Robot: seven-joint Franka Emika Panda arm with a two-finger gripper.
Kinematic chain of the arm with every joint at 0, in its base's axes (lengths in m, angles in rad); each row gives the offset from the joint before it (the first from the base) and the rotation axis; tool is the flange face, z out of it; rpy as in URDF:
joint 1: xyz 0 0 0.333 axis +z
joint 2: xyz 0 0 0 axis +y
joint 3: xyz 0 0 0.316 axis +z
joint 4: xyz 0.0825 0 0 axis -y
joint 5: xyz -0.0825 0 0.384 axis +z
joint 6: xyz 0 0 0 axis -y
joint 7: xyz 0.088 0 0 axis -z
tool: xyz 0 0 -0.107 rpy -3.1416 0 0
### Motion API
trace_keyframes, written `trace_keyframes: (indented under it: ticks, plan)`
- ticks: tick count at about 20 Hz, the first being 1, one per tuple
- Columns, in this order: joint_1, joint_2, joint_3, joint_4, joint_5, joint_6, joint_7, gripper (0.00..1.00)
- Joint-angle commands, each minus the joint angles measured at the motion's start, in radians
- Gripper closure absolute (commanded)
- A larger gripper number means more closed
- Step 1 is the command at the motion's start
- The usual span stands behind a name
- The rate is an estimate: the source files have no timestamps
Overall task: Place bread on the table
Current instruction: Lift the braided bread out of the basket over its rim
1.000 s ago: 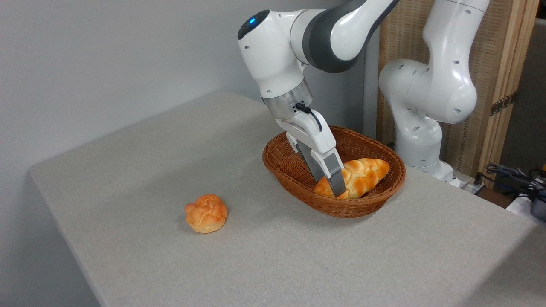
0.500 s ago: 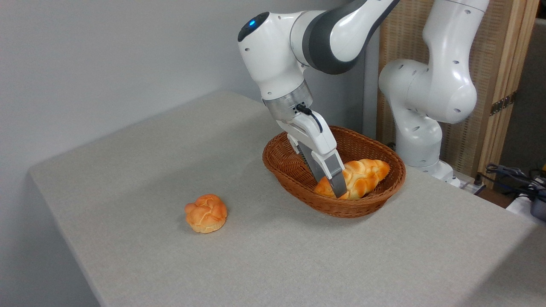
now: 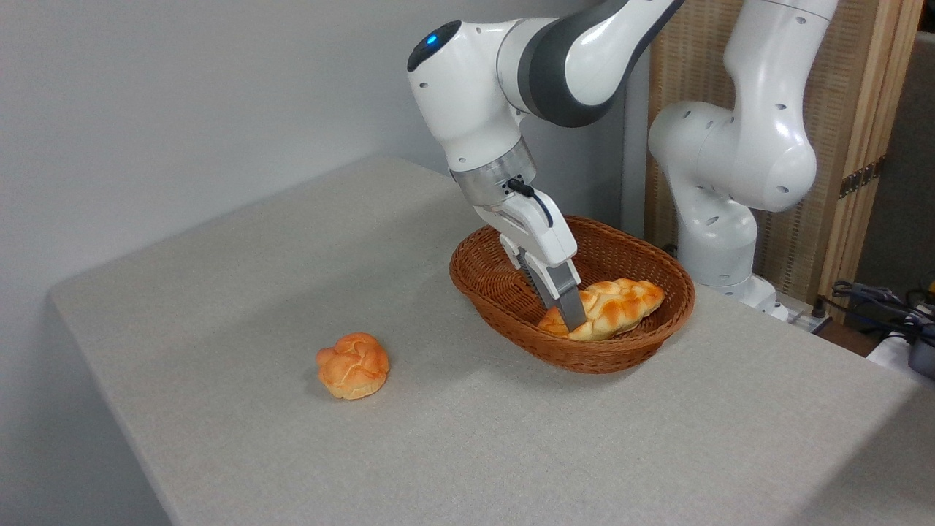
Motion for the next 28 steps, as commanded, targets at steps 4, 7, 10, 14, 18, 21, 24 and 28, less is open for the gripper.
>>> trace_keyframes:
  ticks: [4, 7, 10, 14, 18, 21, 24, 28]
  plan:
    - [-0.002, -0.002, -0.004, 0.074, 0.006, -0.110, 0.014, 0.97]
    - [-0.011, 0.000, -0.007, 0.131, 0.001, -0.182, 0.014, 1.00]
    - [-0.014, 0.000, -0.007, 0.168, -0.008, -0.224, 0.014, 1.00]
    - [-0.014, 0.003, -0.007, 0.235, -0.039, -0.264, 0.019, 1.00]
    - [-0.013, 0.043, 0.010, 0.329, -0.037, -0.262, 0.019, 1.00]
    - [-0.014, 0.154, 0.056, 0.461, -0.034, -0.230, 0.005, 1.00]
    - [-0.014, 0.282, 0.114, 0.600, -0.039, -0.213, 0.005, 1.00]
    - [-0.011, 0.509, 0.142, 0.786, -0.037, -0.167, -0.050, 0.95]
